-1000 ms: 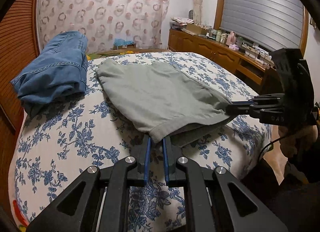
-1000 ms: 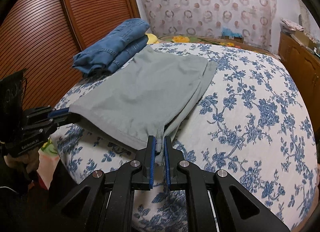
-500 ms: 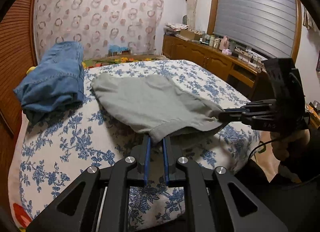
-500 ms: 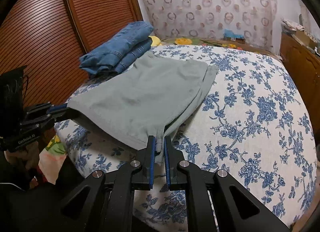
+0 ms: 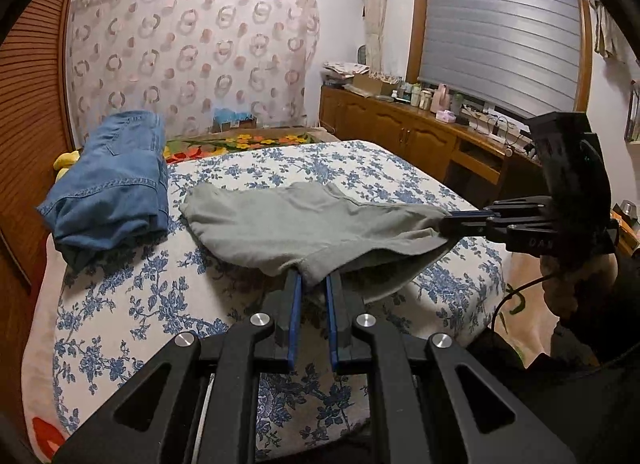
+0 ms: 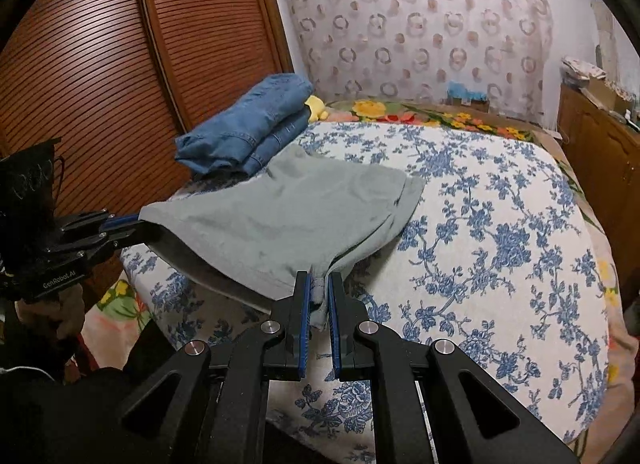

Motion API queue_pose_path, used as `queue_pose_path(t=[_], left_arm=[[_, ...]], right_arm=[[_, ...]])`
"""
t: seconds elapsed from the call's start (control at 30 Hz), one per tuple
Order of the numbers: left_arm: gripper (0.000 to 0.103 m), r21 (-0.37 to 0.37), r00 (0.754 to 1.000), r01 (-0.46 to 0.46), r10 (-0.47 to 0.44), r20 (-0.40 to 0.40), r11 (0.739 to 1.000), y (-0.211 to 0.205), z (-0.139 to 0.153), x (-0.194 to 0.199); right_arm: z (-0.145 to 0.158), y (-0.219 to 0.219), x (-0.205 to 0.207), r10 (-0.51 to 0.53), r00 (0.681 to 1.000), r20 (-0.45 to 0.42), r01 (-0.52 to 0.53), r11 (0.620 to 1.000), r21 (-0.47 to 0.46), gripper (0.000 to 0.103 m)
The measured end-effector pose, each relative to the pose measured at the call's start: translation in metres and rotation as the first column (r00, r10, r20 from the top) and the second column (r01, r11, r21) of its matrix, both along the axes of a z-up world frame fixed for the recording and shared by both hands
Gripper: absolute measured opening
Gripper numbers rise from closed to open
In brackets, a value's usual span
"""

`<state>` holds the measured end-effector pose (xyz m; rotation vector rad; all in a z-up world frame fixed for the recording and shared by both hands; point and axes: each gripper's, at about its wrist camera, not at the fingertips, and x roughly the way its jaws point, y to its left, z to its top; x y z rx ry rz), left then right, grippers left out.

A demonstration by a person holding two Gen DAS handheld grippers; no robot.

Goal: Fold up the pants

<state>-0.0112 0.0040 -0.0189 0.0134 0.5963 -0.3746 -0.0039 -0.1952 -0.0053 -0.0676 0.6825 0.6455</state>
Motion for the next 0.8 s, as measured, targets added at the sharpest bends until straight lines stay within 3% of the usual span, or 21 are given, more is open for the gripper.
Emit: queue_pose_path(t=[0.8], left_arm=[[0.012, -0.003, 0.996, 0.024, -0.024, 0.086, 1.0, -0.004, 0.034, -0.019]], right_arm=[[0.031, -0.014, -0.026, 0.007, 0.995, 0.096, -0.011, 0.999, 0.04, 0.008]])
